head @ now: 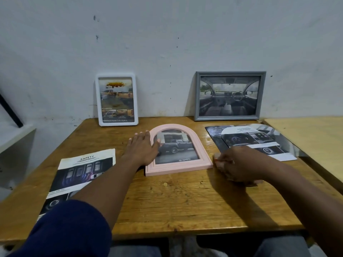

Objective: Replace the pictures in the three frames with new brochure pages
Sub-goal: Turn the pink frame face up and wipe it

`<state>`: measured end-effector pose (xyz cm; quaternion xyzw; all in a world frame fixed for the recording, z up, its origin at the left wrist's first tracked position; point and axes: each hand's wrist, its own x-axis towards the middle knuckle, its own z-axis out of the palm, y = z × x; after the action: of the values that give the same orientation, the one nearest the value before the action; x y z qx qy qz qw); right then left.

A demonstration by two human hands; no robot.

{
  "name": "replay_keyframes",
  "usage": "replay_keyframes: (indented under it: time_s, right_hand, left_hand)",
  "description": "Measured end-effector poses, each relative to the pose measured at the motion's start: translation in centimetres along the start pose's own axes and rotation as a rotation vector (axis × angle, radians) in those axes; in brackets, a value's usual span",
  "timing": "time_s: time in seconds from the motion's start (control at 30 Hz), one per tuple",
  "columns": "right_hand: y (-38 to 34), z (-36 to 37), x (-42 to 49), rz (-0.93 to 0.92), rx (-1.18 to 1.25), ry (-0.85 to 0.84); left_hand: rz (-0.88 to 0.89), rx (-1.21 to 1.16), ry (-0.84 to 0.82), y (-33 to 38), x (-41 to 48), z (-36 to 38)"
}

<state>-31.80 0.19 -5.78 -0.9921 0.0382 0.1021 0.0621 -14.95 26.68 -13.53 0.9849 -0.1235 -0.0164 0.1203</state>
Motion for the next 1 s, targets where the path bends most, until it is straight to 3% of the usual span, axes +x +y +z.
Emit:
replay_keyframes:
  time_s: [0.13,0.23,0.33,0.43,0.57,0.7,0.8,1.0]
  right_hand:
    - [-1.9,-0.8,4.1,0.023,0.222,0.193]
    - [-3.4,-0.4,7.5,0.103,0.283,0.165]
    - [-4.9,0.3,9.1,0.172,0.333,0.103]
    - [-6.1,0.9,9.9,0.207,0.402,0.137]
    - [-6.3,1.5,10.2,0.248,0.533,0.220]
    - [-6.4,0.8,10.4,0.147,0.644,0.462]
    - [-6.6,-0.4,10.4,0.032,0.674,0.599]
    - [-6.8,-1.4,11.6,-0.090,0.774,0.661]
  left_hand:
    - [-0.081,-0.055,0.022,0.2,-0.3,-0.6]
    - [-0.144,0.001,0.050,0.4,-0.9,-1.4]
    - [-0.203,-0.119,0.038,0.9,-2.0,-2.2]
    - [-0.234,-0.251,-0.017,1.5,-2.6,-2.5]
    - [-0.238,-0.409,0.038,1.4,-2.2,-2.3]
    - [-0.186,-0.639,0.187,0.8,-0.9,-2.4]
    - [-0.120,-0.661,0.327,1.2,-0.1,-3.6]
    - [-0.054,-0.705,0.408,1.4,2.1,-4.8]
